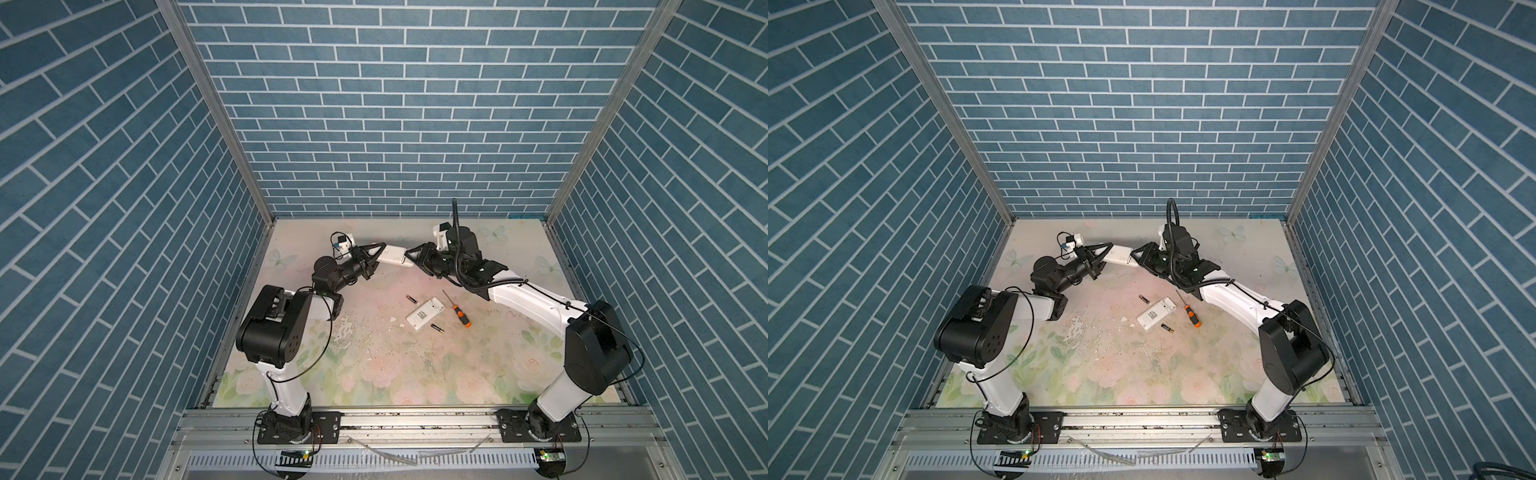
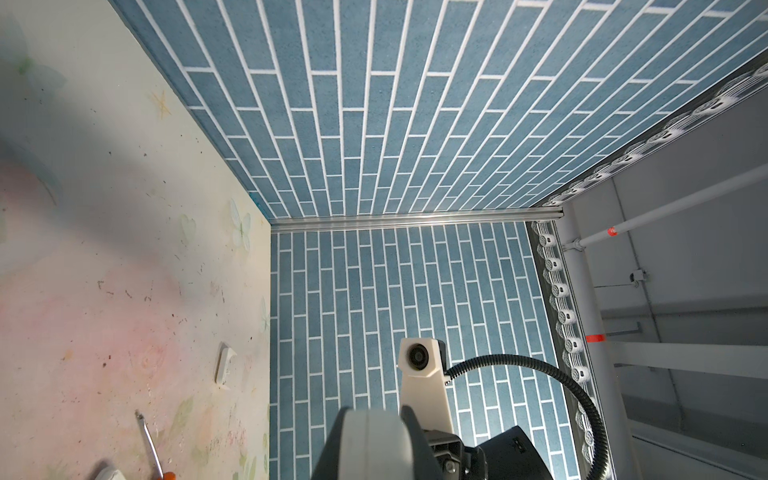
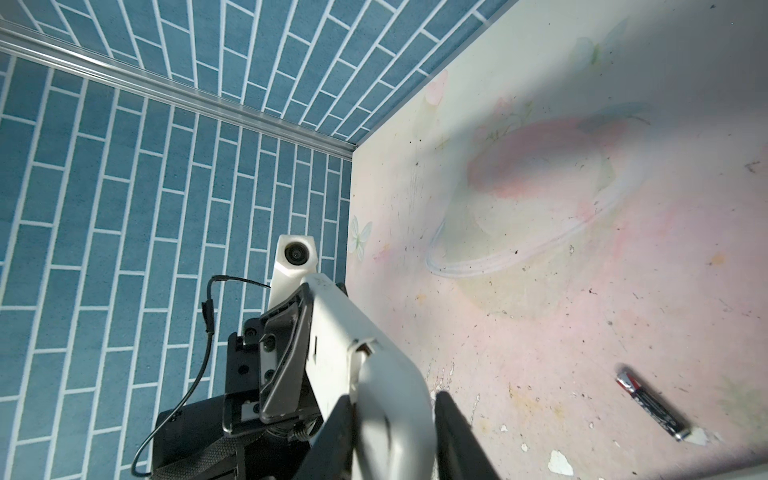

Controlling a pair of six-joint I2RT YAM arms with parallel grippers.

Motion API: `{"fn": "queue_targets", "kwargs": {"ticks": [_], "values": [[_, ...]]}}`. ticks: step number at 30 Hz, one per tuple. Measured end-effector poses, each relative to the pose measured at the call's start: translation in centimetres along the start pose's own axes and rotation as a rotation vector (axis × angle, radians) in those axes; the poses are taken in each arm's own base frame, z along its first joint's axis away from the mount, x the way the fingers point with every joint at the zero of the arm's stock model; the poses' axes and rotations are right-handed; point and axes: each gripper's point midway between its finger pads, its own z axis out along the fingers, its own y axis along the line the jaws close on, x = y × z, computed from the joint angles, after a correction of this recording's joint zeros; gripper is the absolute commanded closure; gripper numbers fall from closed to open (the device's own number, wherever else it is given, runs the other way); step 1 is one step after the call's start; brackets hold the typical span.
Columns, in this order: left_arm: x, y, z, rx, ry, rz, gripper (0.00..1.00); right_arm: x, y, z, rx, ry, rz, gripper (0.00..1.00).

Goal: Unload the batteries from the remote control

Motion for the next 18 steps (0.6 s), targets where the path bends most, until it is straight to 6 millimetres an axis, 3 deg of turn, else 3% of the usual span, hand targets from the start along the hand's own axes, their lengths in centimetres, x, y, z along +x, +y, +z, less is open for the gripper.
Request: {"fn": "queue_targets", "kwargs": {"ticks": [18], "values": [[-0.07, 0.09, -0.06, 0.000, 0.001, 0.001, 1.00, -0.16, -0.27, -0.32, 0.005, -0.004, 0.004, 0.65]]}}
